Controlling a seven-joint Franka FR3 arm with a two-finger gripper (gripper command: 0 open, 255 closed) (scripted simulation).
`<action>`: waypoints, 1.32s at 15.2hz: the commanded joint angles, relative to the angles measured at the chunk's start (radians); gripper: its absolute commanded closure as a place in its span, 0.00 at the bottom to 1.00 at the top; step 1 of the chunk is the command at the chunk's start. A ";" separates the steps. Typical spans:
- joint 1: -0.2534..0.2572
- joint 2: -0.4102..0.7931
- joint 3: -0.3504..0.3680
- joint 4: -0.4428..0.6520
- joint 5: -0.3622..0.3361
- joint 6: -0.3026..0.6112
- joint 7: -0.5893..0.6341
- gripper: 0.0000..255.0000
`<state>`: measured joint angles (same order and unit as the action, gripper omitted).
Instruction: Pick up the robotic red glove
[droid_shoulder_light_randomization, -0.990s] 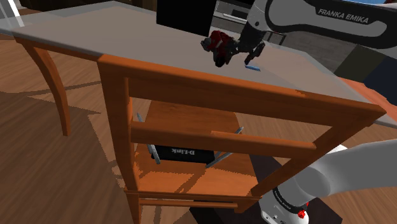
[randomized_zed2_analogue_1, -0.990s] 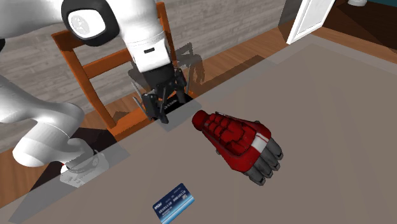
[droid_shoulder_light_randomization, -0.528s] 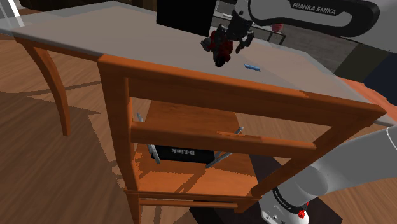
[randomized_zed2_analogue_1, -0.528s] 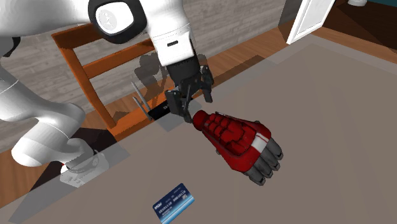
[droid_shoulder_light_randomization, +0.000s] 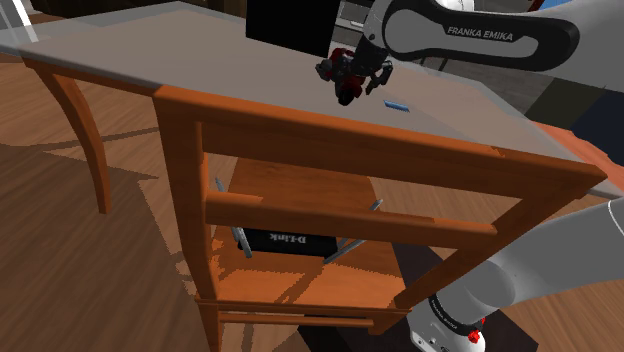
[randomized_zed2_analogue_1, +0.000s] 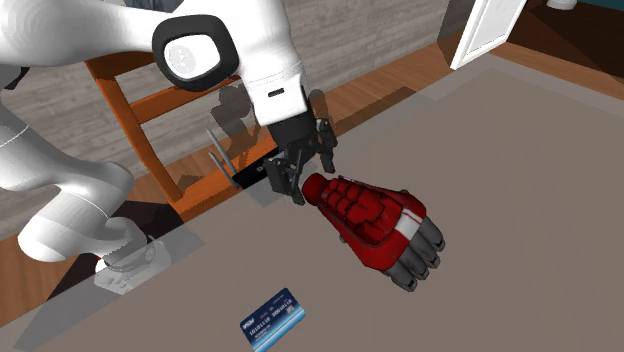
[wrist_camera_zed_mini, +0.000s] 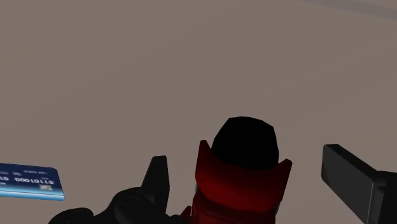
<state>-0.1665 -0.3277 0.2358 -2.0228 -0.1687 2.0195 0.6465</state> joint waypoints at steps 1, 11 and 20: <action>0.000 0.000 0.000 -0.003 0.000 0.002 0.001 1.00; 0.000 0.001 0.000 0.012 0.001 -0.010 -0.002 1.00; -0.002 0.023 0.001 0.154 0.004 -0.129 -0.023 1.00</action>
<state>-0.1675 -0.3166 0.2359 -1.8961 -0.1632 1.9040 0.6259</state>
